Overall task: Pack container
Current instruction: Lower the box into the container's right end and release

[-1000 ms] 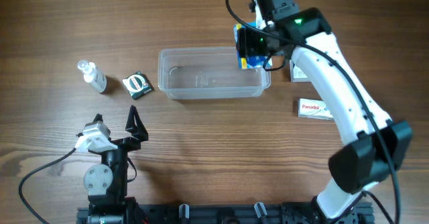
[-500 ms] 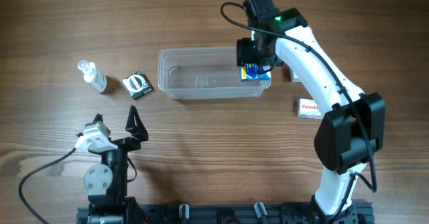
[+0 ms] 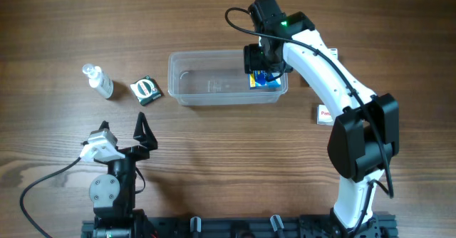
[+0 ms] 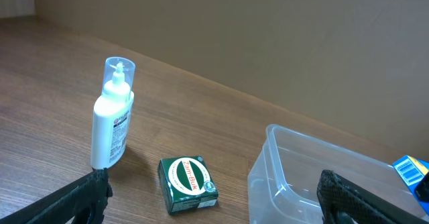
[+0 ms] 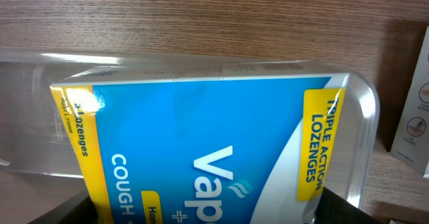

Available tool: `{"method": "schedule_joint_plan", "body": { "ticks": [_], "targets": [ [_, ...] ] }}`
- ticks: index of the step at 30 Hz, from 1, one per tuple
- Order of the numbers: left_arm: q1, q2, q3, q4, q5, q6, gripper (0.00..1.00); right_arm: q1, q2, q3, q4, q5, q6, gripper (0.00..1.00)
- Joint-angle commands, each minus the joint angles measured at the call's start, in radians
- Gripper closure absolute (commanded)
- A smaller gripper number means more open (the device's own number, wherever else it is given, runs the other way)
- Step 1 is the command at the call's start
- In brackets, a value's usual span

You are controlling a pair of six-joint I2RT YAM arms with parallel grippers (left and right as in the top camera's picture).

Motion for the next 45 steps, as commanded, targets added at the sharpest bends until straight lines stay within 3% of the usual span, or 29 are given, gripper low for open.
{"method": "schedule_joint_plan", "body": {
  "ticks": [1,12,45],
  "targets": [
    [-0.005,-0.007,-0.003,-0.001,-0.006,0.017,0.0,0.002,0.019,0.004,0.0,0.018,0.014,0.38],
    [-0.005,-0.007,-0.003,-0.001,-0.006,0.017,0.0,0.002,0.019,0.004,-0.008,0.021,0.013,0.36],
    [-0.005,-0.007,-0.003,-0.001,-0.006,0.017,0.0,0.002,0.019,0.004,-0.002,0.021,-0.015,0.13]
  ]
}}
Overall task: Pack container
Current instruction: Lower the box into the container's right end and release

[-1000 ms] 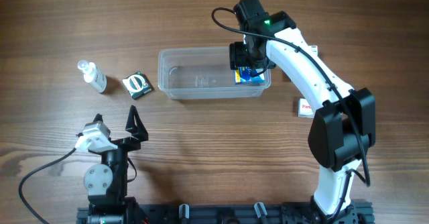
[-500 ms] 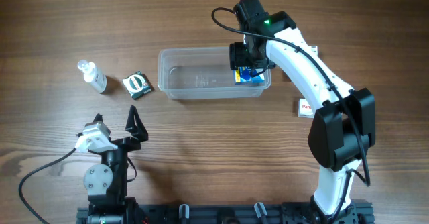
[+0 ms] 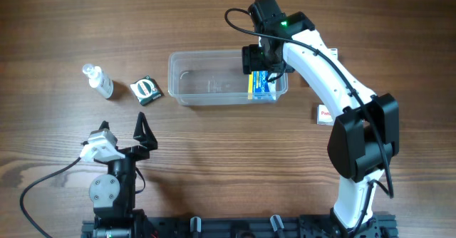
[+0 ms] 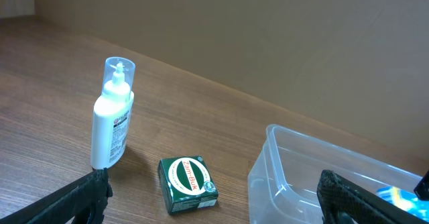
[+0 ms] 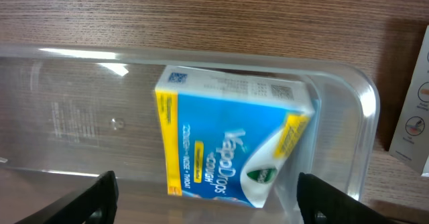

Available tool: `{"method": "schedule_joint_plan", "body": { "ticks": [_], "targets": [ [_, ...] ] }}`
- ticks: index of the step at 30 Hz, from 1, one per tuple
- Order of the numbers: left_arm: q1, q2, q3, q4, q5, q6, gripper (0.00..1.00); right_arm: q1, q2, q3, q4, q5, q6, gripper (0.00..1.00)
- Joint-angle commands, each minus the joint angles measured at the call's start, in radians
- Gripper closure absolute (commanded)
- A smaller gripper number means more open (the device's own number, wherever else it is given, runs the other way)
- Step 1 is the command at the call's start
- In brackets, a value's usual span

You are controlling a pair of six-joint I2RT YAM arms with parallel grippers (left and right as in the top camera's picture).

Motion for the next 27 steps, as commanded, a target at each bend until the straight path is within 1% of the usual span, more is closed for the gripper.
{"method": "schedule_joint_plan", "body": {
  "ticks": [1,9,12,14,18,21,25,27],
  "targets": [
    [-0.005,-0.007,-0.003,-0.001,-0.006,0.017,0.0,0.002,0.019,0.004,0.005,0.02,-0.006,0.13],
    [-0.005,-0.007,-0.003,-0.001,-0.006,0.017,0.0,0.002,-0.014,0.051,-0.005,0.021,-0.032,0.12],
    [-0.005,-0.007,-0.003,-0.001,-0.006,0.017,0.0,-0.009,-0.067,0.082,-0.016,0.031,-0.037,0.05],
    [-0.005,-0.007,-0.003,-0.001,-0.006,0.017,0.0,-0.026,-0.11,0.087,-0.013,0.033,-0.077,0.0],
    [-0.005,-0.007,-0.003,-0.001,-0.006,0.017,0.0,-0.09,-0.195,0.087,-0.042,0.131,-0.113,0.0],
    [-0.005,-0.007,-0.003,-0.001,-0.006,0.017,0.0,-0.154,-0.216,0.086,-0.075,0.195,-0.111,0.0],
    [-0.005,-0.007,-0.003,-0.001,-0.006,0.017,0.0,-0.249,-0.206,0.055,-0.084,0.188,-0.119,0.0],
    [-0.005,-0.007,-0.003,-0.001,-0.006,0.017,0.0,-0.288,-0.201,0.013,-0.06,0.172,-0.156,0.0]
  ]
}}
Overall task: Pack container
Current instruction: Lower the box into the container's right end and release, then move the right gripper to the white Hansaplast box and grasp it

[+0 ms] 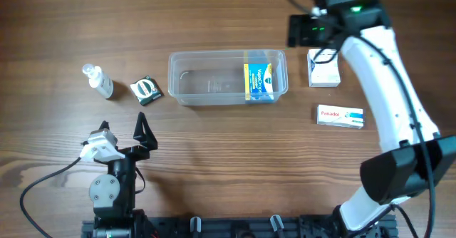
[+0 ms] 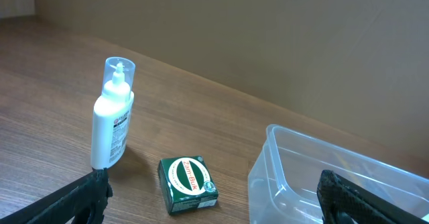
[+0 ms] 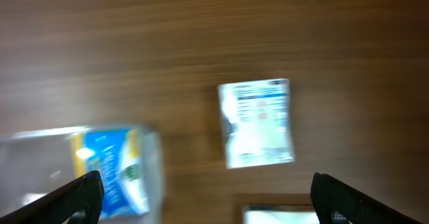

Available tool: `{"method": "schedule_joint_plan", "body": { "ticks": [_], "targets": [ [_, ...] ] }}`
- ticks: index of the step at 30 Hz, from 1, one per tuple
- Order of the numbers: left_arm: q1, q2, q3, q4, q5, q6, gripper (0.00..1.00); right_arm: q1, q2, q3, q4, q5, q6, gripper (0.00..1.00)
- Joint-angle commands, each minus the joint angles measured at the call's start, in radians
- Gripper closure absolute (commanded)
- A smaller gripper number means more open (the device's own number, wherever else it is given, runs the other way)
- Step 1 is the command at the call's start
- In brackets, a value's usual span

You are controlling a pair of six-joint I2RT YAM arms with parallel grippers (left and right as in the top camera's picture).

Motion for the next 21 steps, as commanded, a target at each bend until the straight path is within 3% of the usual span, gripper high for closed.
{"method": "schedule_joint_plan", "body": {
  "ticks": [1,16,21],
  "targets": [
    [-0.005,-0.007,-0.003,-0.001,-0.006,0.017,0.0,-0.065,0.02,-0.079,0.032,0.003,-0.077,0.0],
    [-0.005,-0.007,-0.003,-0.001,-0.006,0.017,0.0,-0.138,0.023,-0.431,0.423,-0.093,-0.17,0.06],
    [-0.005,-0.007,-0.003,-0.001,-0.006,0.017,0.0,-0.138,0.038,-0.47,0.503,-0.092,-0.209,0.04]
  ]
}}
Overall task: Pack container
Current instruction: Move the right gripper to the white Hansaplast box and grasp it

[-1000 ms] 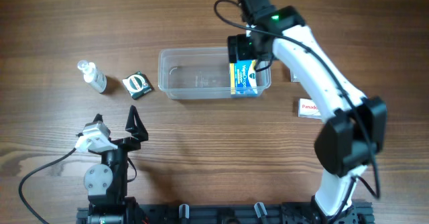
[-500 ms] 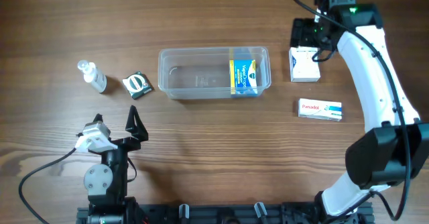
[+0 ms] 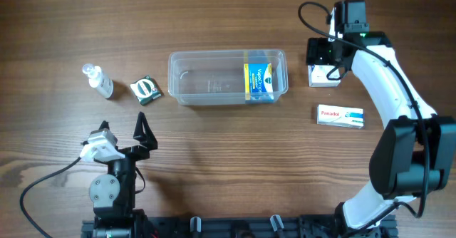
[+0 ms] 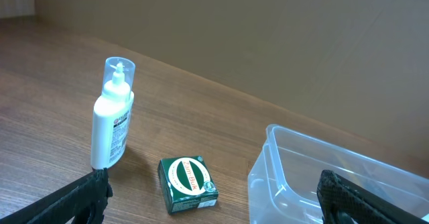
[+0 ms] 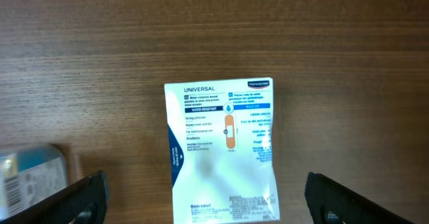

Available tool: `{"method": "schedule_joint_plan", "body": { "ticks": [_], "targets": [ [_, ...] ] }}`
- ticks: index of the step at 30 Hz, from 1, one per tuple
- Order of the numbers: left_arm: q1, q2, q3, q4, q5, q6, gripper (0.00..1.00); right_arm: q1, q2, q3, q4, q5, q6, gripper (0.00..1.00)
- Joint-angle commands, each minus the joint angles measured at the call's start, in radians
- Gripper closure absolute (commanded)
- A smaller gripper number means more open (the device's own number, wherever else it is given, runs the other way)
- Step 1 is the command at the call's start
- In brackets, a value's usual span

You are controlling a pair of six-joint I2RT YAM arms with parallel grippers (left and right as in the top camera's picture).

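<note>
A clear plastic container point(image 3: 214, 78) lies at the table's middle back, with a blue lozenge box point(image 3: 259, 81) inside its right end. My right gripper point(image 3: 324, 55) hangs open over a white plaster packet point(image 5: 223, 150), which lies flat on the table right of the container, between the two fingers; the fingers point(image 5: 74, 197) are apart from it. My left gripper point(image 3: 122, 124) is open at the near left, holding nothing. In front of it are a white bottle point(image 4: 112, 117) and a green box point(image 4: 188, 184), both left of the container.
A white and red medicine box point(image 3: 340, 115) lies on the wood in front of the plaster packet. The white bottle point(image 3: 98, 81) and green box point(image 3: 147, 88) stand a short way left of the container. The left arm's base is at the front edge.
My right gripper has moved right and down, from behind the container's right end to directly over the white plaster packet, which now fills its view. Left arm and all objects unchanged.
First my right gripper held the blue lozenge box over the container's right end. Then the box lay inside the container with the gripper open above it. After that the gripper was off to the right, and now it is open over the plaster packet.
</note>
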Motion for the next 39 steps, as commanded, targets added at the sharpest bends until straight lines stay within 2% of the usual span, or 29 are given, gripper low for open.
{"method": "schedule_joint_plan", "body": {
  "ticks": [1,8,15,31,35,39],
  "targets": [
    [-0.005,-0.007,-0.003,-0.001,-0.006,0.017,0.0,0.0,0.036,-0.025,0.043,-0.016,-0.051,0.03],
    [-0.005,-0.007,-0.003,-0.001,-0.006,0.017,0.0,0.0,0.106,-0.025,0.114,-0.014,-0.051,0.02],
    [-0.005,-0.007,-0.003,-0.001,-0.006,0.017,0.0,-0.002,0.178,-0.025,0.116,0.01,-0.045,0.01],
    [-0.005,-0.007,-0.003,-0.001,-0.006,0.017,0.0,-0.061,0.183,-0.03,0.066,0.019,0.002,0.0],
    [-0.005,-0.007,-0.003,-0.001,-0.006,0.017,0.0,-0.061,0.186,-0.03,0.062,-0.03,0.02,0.02],
    [-0.005,-0.007,-0.003,-0.001,-0.006,0.017,0.0,-0.061,0.198,-0.039,0.063,-0.037,0.058,0.09]
  ]
}}
